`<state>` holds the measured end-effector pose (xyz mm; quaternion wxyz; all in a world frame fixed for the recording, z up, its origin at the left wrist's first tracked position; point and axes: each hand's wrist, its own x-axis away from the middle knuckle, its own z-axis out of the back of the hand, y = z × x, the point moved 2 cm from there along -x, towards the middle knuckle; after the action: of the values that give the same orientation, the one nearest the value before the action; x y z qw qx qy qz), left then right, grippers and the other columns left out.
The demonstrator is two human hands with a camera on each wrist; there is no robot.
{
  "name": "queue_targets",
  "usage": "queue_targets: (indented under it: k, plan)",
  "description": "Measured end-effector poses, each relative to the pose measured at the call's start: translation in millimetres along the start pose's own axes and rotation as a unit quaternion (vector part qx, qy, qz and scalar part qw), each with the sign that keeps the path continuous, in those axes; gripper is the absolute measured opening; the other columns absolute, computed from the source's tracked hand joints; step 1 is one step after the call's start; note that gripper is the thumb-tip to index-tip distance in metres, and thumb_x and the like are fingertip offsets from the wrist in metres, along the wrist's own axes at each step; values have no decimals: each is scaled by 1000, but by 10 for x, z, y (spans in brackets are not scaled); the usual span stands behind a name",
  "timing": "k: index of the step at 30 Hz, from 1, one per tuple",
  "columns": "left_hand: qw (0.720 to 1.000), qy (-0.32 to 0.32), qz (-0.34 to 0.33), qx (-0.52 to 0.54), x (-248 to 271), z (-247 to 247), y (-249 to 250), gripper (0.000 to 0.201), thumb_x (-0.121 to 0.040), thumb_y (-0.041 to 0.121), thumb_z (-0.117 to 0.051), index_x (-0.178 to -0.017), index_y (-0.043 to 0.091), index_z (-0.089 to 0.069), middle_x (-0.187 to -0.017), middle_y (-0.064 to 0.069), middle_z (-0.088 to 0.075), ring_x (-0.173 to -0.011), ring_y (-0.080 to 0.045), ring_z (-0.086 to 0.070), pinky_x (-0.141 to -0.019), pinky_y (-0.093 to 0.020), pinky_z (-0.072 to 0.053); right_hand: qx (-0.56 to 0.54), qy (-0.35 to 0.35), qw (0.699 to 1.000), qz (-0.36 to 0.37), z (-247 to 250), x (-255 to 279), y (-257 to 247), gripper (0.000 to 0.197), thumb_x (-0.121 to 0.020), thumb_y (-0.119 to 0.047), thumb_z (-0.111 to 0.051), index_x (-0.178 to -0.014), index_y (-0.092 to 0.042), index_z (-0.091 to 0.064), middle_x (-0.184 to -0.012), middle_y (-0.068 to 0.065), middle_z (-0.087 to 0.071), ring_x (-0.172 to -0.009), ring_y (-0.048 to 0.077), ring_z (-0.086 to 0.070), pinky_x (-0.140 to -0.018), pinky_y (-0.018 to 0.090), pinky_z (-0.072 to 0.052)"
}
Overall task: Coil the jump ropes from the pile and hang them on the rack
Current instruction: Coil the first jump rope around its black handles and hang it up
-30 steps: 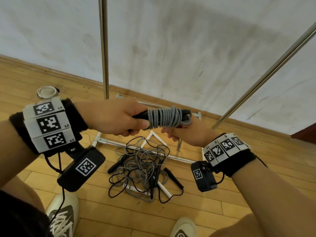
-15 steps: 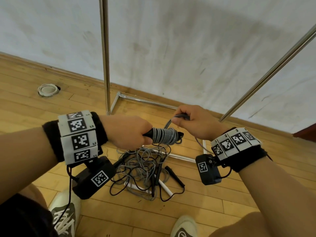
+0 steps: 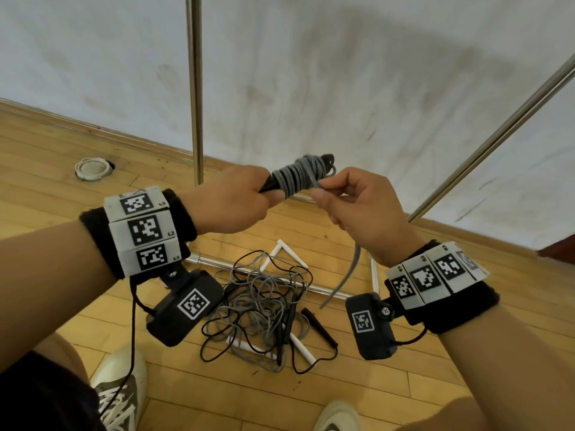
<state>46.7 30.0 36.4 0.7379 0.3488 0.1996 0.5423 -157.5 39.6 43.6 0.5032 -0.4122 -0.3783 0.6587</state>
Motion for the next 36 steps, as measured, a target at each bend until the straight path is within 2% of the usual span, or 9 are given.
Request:
queue_targets:
  k: [6,14,19,21,24,27,30,33,36]
  plan:
    - [991,19,14,131,64,54,50,16,-101,27,-50,-93,16,-58,-65,4,-59,-51,-7,-52,-45,-21,-43,-97,-36,994,-17,-53,23,28,17,-92,3,-61,-106,-4,-66,-83,13,-73,-66,15,-65,-49,23,-49]
    - [985,-45,-17,168,182,143,117,16,-103,23,-48,-95,13,-58,-63,6,-57,-51,-8,-49,-45,-19,-39,-34,-89,993,-70,-55,58,175,34,-83,-48,-66,-84,-17,-78,-64,0,-65,-48,12,-48,-49,23,-44]
    - [984,-95,-29,148,234,182,139,16,-103,21,-47,-96,10,-56,-64,4,-56,-51,-10,-48,-45,-19,-40,-48,-191,979,-58,-53,52,272,25,-98,-2,-52,-110,-16,-69,-84,-8,-71,-81,9,-64,-84,25,-55]
    - [983,-123,-38,128,259,171,146,14,-103,20,-47,-95,12,-56,-64,4,-56,-51,-9,-48,-46,-19,-41,-50,-212,974,-60,-41,53,319,28,-96,2,-53,-114,-14,-68,-86,-1,-71,-83,15,-66,-84,28,-56]
    - [980,-158,-51,105,295,141,149,14,-103,20,-47,-93,18,-57,-62,5,-56,-50,-8,-48,-46,-18,-41,6,-221,973,-66,-15,62,369,16,-92,-26,-65,-98,-15,-75,-77,5,-72,-66,15,-65,-66,25,-55]
    - [975,-193,-56,90,318,113,140,11,-103,21,-48,-96,19,-57,-63,5,-56,-51,-8,-49,-48,-19,-43,128,-202,969,-63,28,55,444,38,-79,-59,-65,-82,-23,-75,-67,2,-70,-54,16,-61,-55,23,-51]
    - [971,-226,-61,55,337,44,111,10,-102,22,-49,-96,20,-56,-63,6,-56,-53,-8,-50,-52,-20,-44,218,-199,955,-33,89,14,507,20,-88,-40,-63,-73,-28,-67,-68,-3,-70,-59,9,-67,-57,27,-53]
    - [966,-250,-72,14,345,-58,99,15,-102,23,-51,-87,22,-55,-61,8,-57,-53,-5,-52,-54,-19,-44,315,-238,918,23,102,-16,537,33,-89,-10,-64,-67,-33,-57,-61,-11,-61,-60,1,-61,-63,27,-45]
    - [960,-270,-69,-16,338,-135,94,17,-101,25,-51,-87,17,-55,-62,9,-58,-53,-6,-52,-54,-19,-43,325,-247,912,41,68,-28,528,9,-89,-15,-69,-88,-23,-73,-72,-10,-66,-61,4,-62,-58,19,-49]
